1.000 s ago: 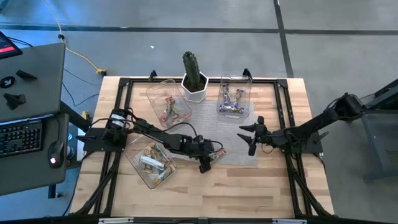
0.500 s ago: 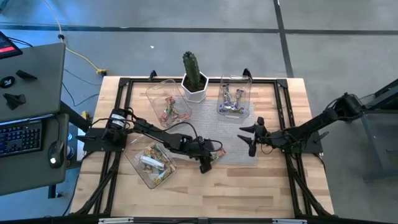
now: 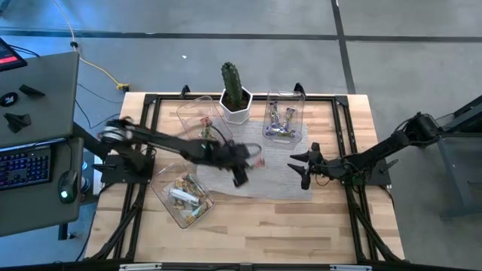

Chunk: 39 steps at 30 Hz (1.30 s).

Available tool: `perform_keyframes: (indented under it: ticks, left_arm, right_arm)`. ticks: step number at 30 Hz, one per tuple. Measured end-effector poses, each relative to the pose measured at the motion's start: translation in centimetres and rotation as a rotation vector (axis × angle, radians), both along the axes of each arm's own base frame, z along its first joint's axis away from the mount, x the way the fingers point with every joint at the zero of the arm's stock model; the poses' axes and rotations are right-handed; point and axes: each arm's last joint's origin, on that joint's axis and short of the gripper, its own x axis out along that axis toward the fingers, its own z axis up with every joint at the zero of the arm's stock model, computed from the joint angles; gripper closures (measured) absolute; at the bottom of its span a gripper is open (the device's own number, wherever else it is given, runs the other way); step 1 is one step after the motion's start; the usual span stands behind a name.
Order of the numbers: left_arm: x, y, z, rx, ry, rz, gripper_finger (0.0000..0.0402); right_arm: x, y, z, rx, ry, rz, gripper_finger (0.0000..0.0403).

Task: Pick and place Granola Bars by type
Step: Put the red granola bar into the top left transparent bin, then return to Home Position

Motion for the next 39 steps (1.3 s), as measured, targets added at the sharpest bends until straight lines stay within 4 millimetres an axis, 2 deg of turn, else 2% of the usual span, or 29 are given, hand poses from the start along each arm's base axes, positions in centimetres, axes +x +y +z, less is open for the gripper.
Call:
perform_keyframes:
  ticks: [3, 6, 9, 12, 16, 20, 23, 27, 33, 39]
  left_arm:
    - [-3.5, 2.3, 4.0, 0.077, 0.022, 0.08, 0.0401]
    - [-7.8, 4.3, 6.8, 0.176, 0.097, 0.218, 0.0401]
    - [-11.8, 5.9, 8.5, 0.268, 0.196, 0.347, 0.0401]
    - [-14.4, 7.3, 8.7, 0.278, 0.254, 0.417, 0.0401]
    - [-15.3, 8.9, 6.7, 0.246, 0.263, 0.413, 0.0402]
    - [-15.2, 10.9, 2.5, 0.224, 0.264, 0.395, 0.0401]
    - [-15.6, 12.5, -0.6, 0.212, 0.265, 0.444, 0.0401]
    - [-16.7, 14.4, -3.3, 0.202, 0.295, 0.513, 0.0401]
    - [-17.6, 15.7, -4.1, 0.164, 0.324, 0.531, 0.0381]
    - [-17.4, 15.8, -4.0, 0.188, 0.316, 0.467, 0.031]
  right_arm:
    - [0.0, 0.0, 0.0, 0.036, -0.012, -0.01, 0.0238]
    - [0.0, 0.0, 0.0, 0.068, -0.028, -0.024, 0.0238]
    - [0.0, 0.0, 0.1, 0.079, -0.039, -0.037, 0.0238]
    - [0.0, -0.1, 0.2, 0.072, -0.049, -0.067, 0.0238]
    - [0.0, -0.3, 0.3, 0.059, -0.063, -0.121, 0.0238]
    - [0.0, -0.3, 0.3, 0.062, -0.076, -0.146, 0.0238]
    - [0.0, -0.3, 0.3, 0.092, -0.083, -0.131, 0.0238]
    - [0.0, -0.2, 0.3, 0.108, -0.084, -0.114, 0.0238]
    - [0.0, -0.4, 0.3, 0.094, -0.091, -0.165, 0.0238]
    - [0.0, -0.4, 0.3, 0.096, -0.089, -0.157, 0.0238]
